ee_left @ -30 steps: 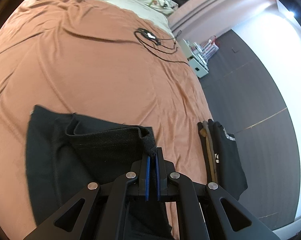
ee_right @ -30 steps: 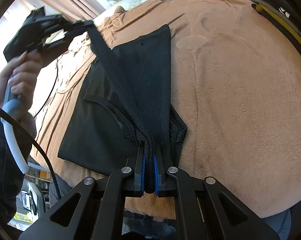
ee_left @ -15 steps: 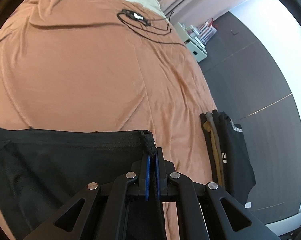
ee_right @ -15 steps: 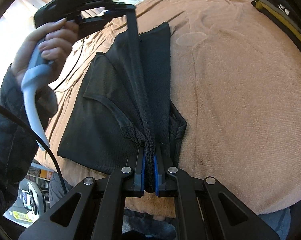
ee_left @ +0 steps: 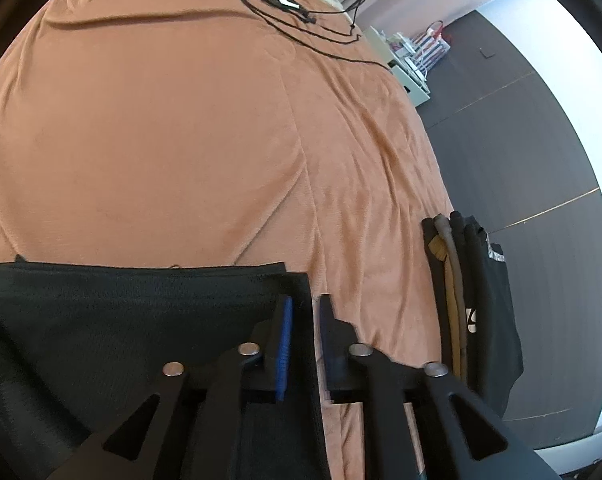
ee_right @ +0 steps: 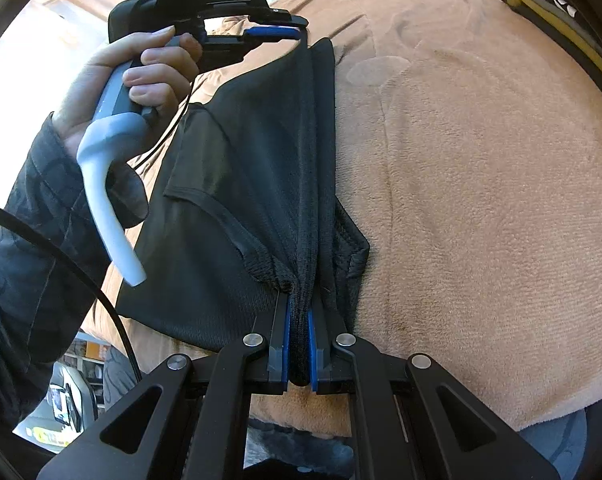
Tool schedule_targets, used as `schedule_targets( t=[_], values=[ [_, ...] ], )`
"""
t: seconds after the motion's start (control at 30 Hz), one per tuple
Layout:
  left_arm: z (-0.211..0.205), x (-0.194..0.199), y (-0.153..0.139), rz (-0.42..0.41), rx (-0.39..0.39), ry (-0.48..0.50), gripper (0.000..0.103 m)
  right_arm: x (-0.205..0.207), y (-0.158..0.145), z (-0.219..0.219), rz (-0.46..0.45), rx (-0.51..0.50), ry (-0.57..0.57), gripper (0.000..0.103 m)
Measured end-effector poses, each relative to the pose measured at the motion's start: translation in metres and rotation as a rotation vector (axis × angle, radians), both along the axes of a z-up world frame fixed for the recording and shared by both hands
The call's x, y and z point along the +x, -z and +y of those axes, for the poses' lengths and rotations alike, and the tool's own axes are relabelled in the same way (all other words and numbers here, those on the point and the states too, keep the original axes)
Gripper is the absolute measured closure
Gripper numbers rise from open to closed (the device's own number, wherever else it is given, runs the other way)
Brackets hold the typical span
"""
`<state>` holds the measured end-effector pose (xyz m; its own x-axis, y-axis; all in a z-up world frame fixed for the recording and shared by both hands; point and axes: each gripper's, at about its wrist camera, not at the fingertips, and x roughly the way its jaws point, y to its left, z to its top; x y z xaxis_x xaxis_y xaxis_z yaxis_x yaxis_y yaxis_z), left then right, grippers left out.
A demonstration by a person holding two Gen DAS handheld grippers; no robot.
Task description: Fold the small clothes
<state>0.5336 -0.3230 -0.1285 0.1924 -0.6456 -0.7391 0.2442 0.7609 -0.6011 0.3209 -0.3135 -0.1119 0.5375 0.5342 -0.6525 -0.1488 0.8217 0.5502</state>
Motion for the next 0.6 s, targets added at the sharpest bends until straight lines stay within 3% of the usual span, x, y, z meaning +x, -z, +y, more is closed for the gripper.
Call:
schedule_targets(
  t=[0.07, 0.13, 0.6],
  values=[
    [0.009, -0.004, -0.005, -0.019, 0.001, -0.009, 0.068, 0.000, 0.000, 0.000, 0.001, 0.002, 0.004, 0.100],
    [0.018, -0.008, -0.009, -0.027, -0.005, -0.015, 0.065, 0.000, 0.001, 0.000, -0.001, 0.000, 0.004, 0.100],
    [0.123, -0.061, -0.017, -0.025, 0.068, -0.125, 0.063, -0.004, 0.003, -0.008, -0.008, 0.035, 0.036, 0.100]
  ],
)
